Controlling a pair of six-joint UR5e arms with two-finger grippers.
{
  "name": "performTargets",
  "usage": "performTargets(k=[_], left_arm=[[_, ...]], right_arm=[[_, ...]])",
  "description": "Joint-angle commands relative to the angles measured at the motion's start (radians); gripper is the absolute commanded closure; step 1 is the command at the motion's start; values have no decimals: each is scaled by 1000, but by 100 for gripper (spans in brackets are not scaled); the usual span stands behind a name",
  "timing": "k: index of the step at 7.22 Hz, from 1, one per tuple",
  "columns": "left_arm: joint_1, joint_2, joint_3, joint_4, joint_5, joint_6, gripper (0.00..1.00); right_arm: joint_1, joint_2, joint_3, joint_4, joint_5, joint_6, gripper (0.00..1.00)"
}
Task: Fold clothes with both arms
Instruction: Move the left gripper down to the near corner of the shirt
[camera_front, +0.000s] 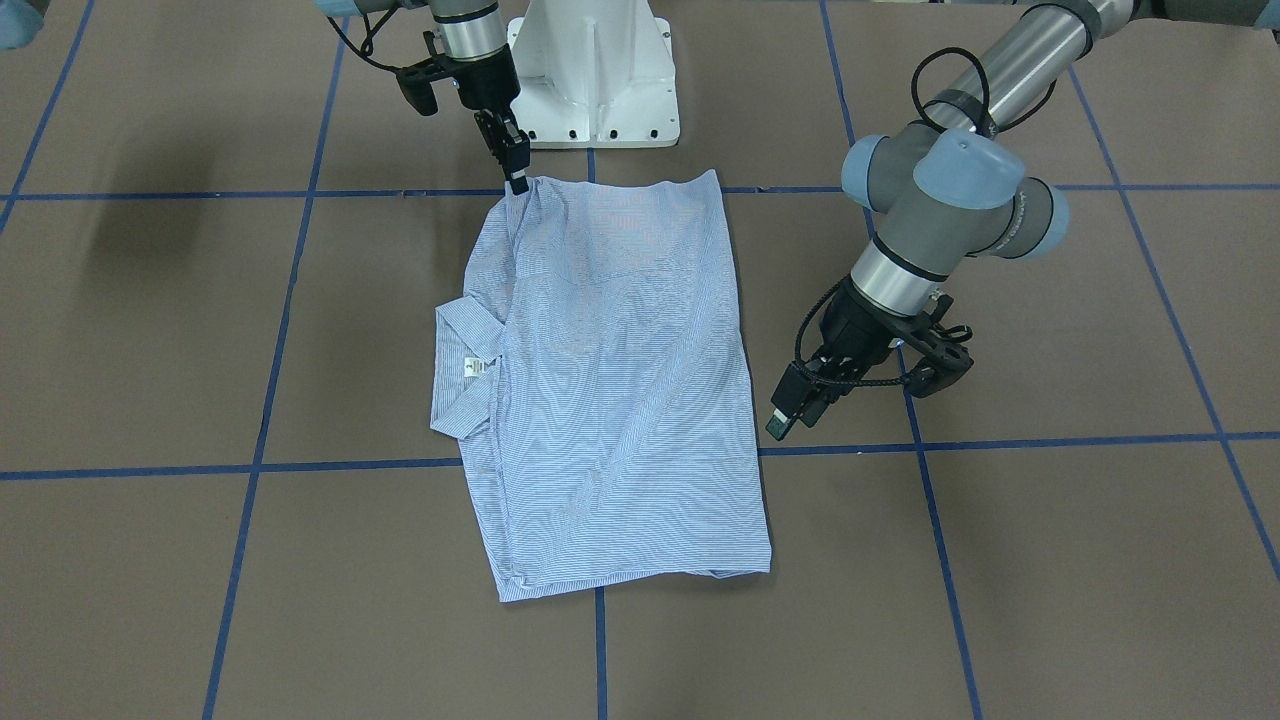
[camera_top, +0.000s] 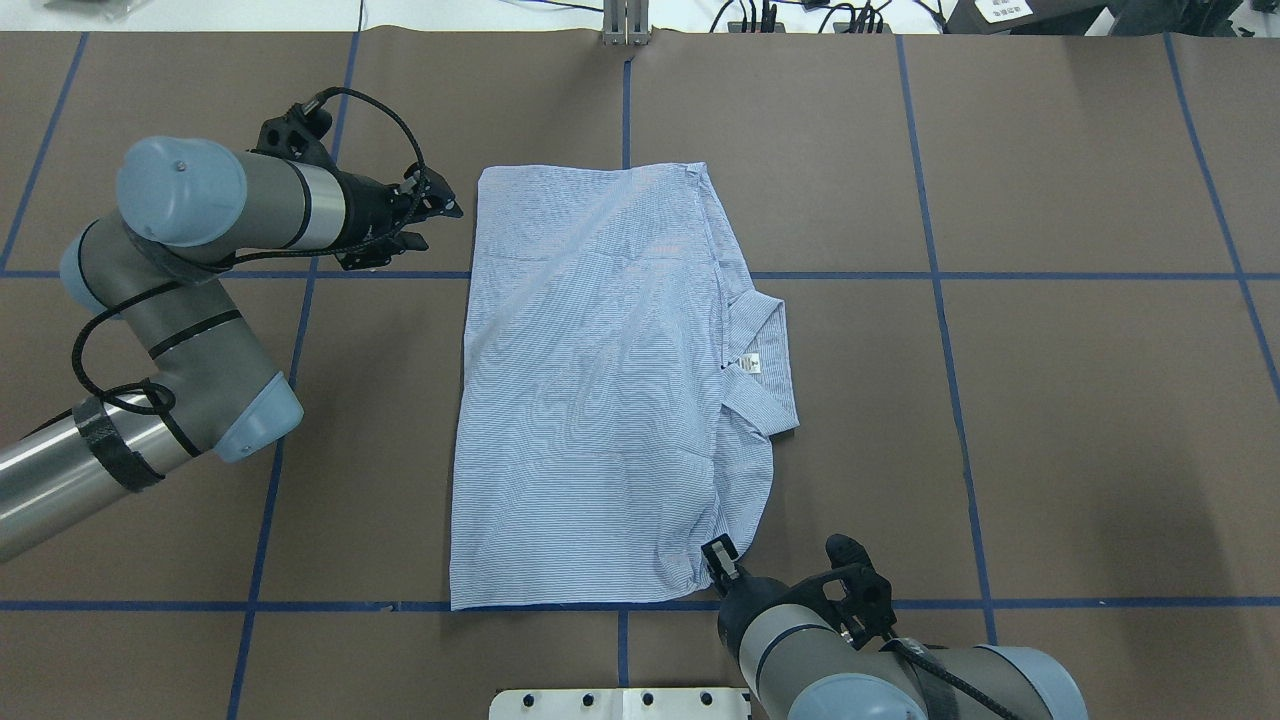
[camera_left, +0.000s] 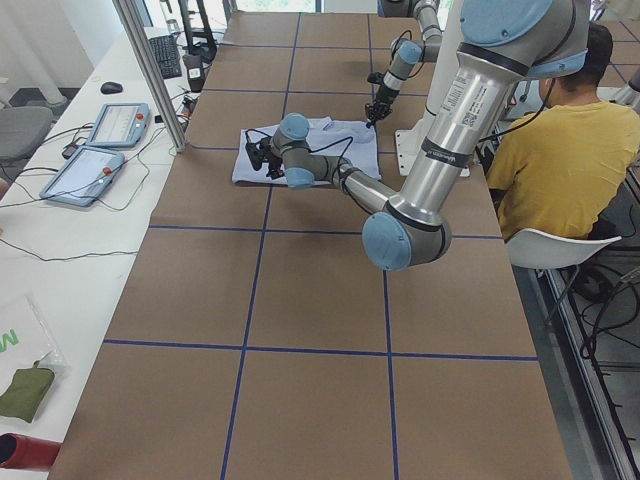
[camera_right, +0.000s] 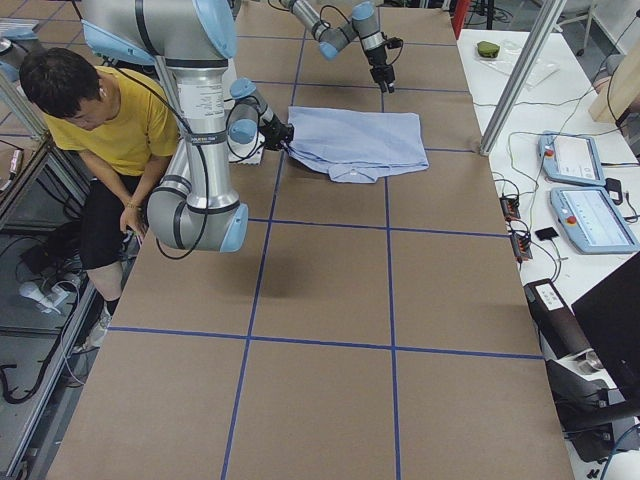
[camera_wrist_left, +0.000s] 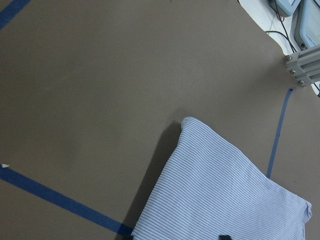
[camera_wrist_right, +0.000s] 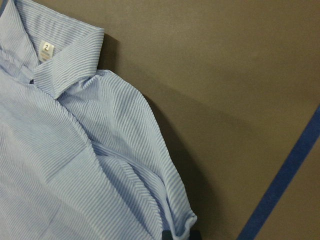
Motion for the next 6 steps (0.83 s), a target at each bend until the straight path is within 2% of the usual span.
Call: performTargets(k=[1, 2, 6], left_arm=[[0, 0, 2, 1, 2, 0, 35], [0, 0, 2, 6, 2, 0, 35], [2, 0, 2, 15, 2, 0, 35]], right_arm=[[-7, 2, -4, 4, -21, 43, 59], [-11, 5, -22, 6, -26, 43, 53], [-27, 36, -57, 4, -32, 42, 51]])
